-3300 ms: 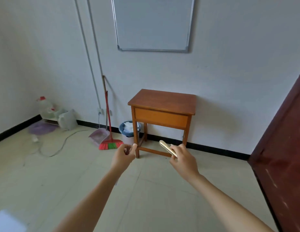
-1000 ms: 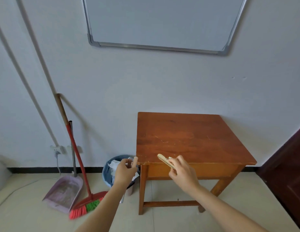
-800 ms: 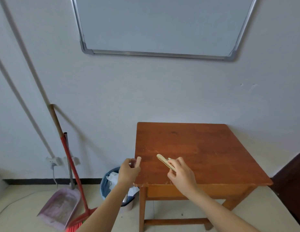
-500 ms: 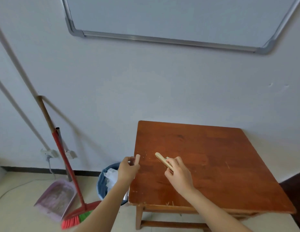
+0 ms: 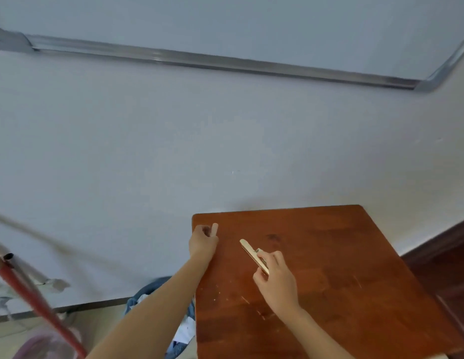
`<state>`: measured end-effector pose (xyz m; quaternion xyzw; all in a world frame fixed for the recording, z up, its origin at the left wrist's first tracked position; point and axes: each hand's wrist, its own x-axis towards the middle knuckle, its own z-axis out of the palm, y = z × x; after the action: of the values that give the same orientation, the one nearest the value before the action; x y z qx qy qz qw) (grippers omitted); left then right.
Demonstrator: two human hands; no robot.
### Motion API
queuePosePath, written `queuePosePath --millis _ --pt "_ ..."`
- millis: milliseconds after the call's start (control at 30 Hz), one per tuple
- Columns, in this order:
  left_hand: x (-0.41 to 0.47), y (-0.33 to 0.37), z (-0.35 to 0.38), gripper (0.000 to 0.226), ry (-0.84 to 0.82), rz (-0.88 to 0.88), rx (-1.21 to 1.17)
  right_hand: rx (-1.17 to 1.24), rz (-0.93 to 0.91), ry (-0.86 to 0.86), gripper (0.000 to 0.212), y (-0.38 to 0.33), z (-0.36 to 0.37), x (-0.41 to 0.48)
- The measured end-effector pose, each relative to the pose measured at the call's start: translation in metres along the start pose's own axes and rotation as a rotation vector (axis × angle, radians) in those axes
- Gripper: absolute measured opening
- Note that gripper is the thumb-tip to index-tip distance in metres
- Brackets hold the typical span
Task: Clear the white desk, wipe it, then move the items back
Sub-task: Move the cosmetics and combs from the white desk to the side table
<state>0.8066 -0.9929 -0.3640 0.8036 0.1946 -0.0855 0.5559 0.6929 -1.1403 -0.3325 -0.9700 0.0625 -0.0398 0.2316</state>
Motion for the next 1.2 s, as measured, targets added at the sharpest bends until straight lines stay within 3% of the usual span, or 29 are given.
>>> queuePosePath --millis 333,533,667,800,933,1033,1200 --pt "0.035 0.021 0.025 0.025 0.062 -0.089 0.105 -0.022 0.069 -0.038 0.037 0.026 0.003 0.020" --pt "0.038 0.023 0.030 0.042 0.098 -0.108 0.172 0.007 0.039 -0.048 0.036 0.026 0.013 0.038" --pt "0.035 0.014 0.027 0.049 0.094 -0.035 0.174 0.022 0.047 -0.061 0.037 0.023 0.023 0.049" --pt "0.026 0.003 0.019 0.052 0.074 0.162 0.177 -0.010 0.070 -0.092 0.039 0.022 0.031 0.065" --pt "0.022 -0.019 0.005 0.059 0.017 0.244 0.471 0.005 0.138 -0.052 0.033 0.008 0.039 0.087" --pt "0.019 -0.033 0.001 0.051 -0.014 0.280 0.550 -0.030 0.146 -0.091 0.035 -0.010 0.050 0.103" --pt "0.017 -0.032 0.002 0.047 0.004 0.295 0.570 -0.085 -0.001 -0.207 0.035 -0.026 0.064 0.116"
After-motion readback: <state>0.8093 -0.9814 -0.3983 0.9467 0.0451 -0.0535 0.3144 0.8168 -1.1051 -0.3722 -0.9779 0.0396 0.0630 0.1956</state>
